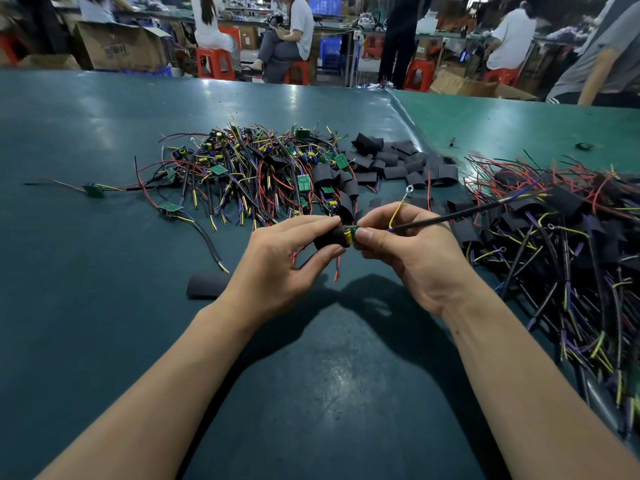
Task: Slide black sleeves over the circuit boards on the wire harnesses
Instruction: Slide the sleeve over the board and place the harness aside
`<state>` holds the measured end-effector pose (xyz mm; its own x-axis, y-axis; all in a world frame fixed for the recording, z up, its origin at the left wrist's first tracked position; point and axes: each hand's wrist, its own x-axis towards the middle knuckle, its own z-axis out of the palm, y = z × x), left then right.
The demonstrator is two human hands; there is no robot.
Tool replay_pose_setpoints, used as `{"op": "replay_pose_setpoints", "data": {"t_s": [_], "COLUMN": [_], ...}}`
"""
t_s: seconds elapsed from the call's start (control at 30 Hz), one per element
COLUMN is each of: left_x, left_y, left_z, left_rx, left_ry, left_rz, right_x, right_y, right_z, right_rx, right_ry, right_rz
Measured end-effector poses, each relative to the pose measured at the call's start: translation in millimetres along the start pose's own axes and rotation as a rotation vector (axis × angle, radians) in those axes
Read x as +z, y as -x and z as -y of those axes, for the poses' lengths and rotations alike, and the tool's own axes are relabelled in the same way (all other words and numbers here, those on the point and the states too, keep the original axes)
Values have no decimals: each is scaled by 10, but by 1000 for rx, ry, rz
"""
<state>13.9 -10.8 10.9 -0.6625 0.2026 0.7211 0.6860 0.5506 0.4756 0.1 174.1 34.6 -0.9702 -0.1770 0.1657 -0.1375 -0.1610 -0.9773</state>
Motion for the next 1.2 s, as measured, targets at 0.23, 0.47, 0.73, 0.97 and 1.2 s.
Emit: {"op": "replay_pose_setpoints", "data": {"t_s": [0.23,0.47,0.73,0.97,1.2], "left_x": [-3,-26,45,11,-8], "left_y": [11,15,34,39,33], "left_z": [-19,41,19,30,-16], "left_rx": [-14,-122,-289,-310,-230], "left_ry": [9,-199,-375,-407,-454], "left_rz": [65,51,90,114,72], "right_x": [24,98,208,295,332], "right_y": [4,32,75,122,133], "right_z": [-7,0,-41,-46,-56], "right_rx": [3,-114,-302,-208,-170], "right_ry": [-5,136,396,315,283], "right_rz": [-3,14,14,64,31]}}
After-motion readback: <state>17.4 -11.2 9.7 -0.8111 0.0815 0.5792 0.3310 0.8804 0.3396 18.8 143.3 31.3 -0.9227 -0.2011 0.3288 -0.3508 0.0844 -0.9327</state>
